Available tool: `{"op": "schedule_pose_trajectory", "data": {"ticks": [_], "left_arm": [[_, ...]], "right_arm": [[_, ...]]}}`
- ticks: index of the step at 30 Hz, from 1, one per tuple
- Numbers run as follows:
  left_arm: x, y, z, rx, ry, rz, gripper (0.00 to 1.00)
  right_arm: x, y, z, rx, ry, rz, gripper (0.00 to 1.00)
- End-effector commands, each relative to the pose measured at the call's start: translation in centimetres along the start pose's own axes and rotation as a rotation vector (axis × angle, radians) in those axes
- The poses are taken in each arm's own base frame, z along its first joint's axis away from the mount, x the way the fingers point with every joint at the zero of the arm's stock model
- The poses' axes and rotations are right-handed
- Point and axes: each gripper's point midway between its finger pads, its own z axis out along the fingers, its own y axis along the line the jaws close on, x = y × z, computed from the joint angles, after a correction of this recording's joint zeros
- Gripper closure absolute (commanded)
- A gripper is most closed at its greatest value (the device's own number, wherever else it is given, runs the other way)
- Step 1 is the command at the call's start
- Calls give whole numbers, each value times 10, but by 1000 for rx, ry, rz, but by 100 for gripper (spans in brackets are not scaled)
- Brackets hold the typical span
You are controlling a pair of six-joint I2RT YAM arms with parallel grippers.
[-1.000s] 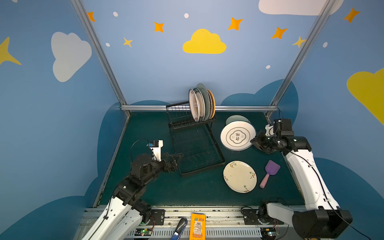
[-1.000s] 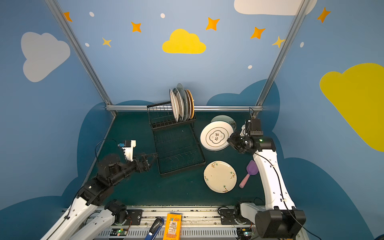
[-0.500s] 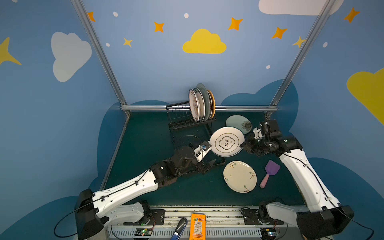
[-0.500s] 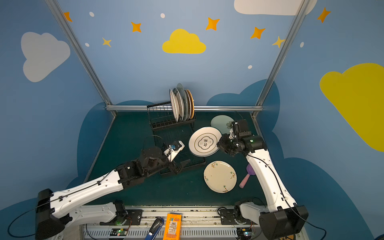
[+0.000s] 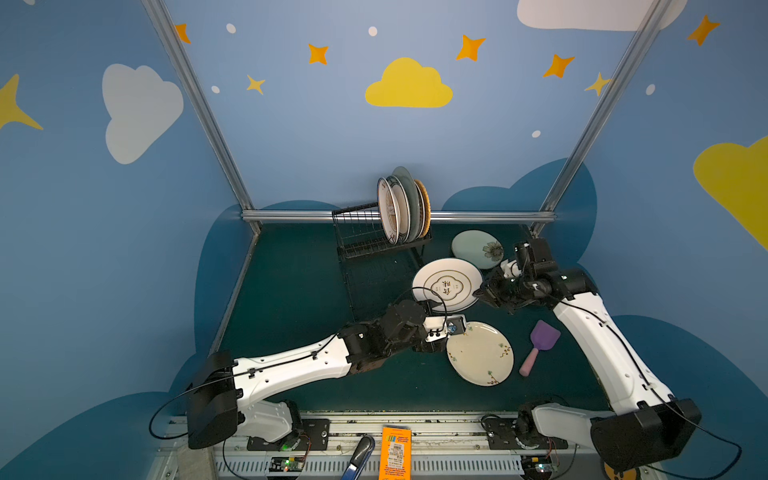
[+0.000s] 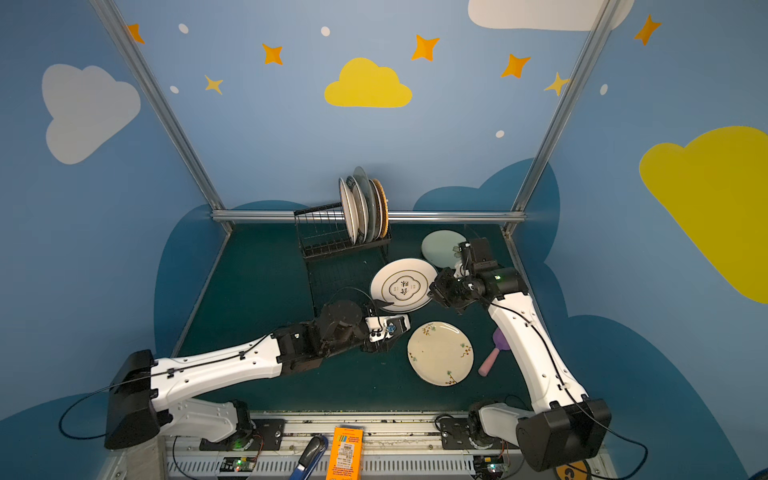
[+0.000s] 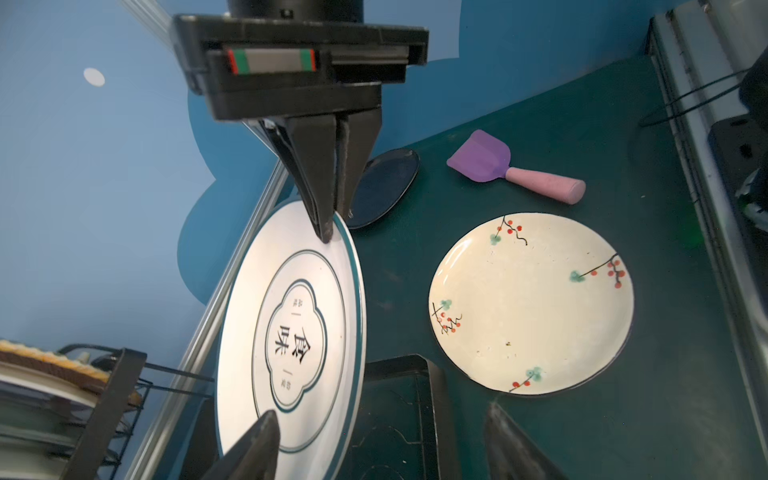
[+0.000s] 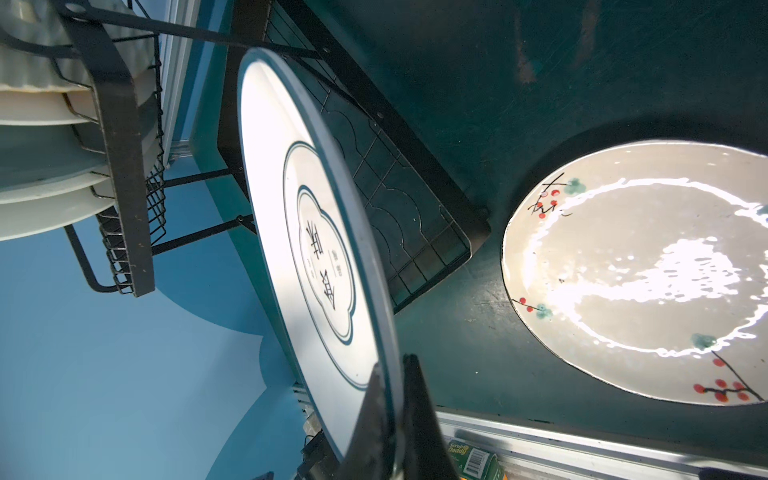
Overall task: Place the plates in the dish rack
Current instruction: 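Reach the left gripper to the raised plate's rim while right holds it upright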
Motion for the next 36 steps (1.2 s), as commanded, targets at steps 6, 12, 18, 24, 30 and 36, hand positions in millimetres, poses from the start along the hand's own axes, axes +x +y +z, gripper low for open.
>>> {"op": "schedule_pose_trajectory", "data": {"ticks": [6,12,18,24,30,36], "left_arm": [[-4,8,18,-41,16,26,46],[5,20,36,-117,90,47,54],[7,29,48,-182,108,68,72],[3,35,44,-213,103,46,96],[-7,23,20,-144,51,-1,96],[1,2,-14,-26,47,-66,96]], "right_arm": [[4,22,-15,-91,-2,-20,100],[7,20,-17,-95,-4,-20,100],[9,21,-18,-98,-3,-21,100],[10,26,-17,-106,4,-36,100],[9,38,-20,-147,-16,-119,71],[-15,54,-24,-190,-156,-275,17]]}}
